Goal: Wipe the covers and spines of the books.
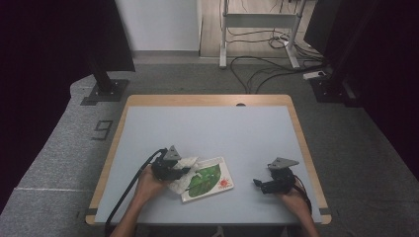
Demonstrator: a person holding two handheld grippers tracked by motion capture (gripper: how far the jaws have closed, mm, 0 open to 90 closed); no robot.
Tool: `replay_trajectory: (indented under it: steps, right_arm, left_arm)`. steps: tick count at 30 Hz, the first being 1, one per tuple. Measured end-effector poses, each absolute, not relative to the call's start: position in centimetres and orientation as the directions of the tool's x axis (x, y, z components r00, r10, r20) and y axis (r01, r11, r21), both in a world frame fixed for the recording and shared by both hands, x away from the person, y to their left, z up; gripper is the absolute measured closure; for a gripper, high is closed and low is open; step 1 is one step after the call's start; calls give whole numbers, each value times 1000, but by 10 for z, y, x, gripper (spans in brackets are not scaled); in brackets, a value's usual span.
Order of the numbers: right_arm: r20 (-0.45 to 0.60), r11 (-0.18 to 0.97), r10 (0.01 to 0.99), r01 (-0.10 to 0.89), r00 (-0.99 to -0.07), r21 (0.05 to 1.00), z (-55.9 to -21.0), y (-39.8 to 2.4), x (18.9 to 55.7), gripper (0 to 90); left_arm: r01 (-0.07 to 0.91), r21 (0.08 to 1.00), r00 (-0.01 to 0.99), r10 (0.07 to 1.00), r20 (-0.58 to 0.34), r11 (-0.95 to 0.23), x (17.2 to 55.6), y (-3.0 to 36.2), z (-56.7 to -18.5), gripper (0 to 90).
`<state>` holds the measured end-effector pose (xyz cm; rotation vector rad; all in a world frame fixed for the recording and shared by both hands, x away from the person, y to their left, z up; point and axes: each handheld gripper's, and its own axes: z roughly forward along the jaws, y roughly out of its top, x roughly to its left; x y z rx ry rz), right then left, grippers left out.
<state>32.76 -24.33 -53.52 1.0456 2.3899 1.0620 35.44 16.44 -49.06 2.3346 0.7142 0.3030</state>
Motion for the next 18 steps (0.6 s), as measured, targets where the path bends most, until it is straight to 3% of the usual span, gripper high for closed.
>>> replay_trajectory:
  steps: [18]
  right_arm:
    - [0,456,733,491,-681,742,-535,-243,328,120]
  left_arm:
    - [377,653,853,521,32,-657,373,117,-492,612]
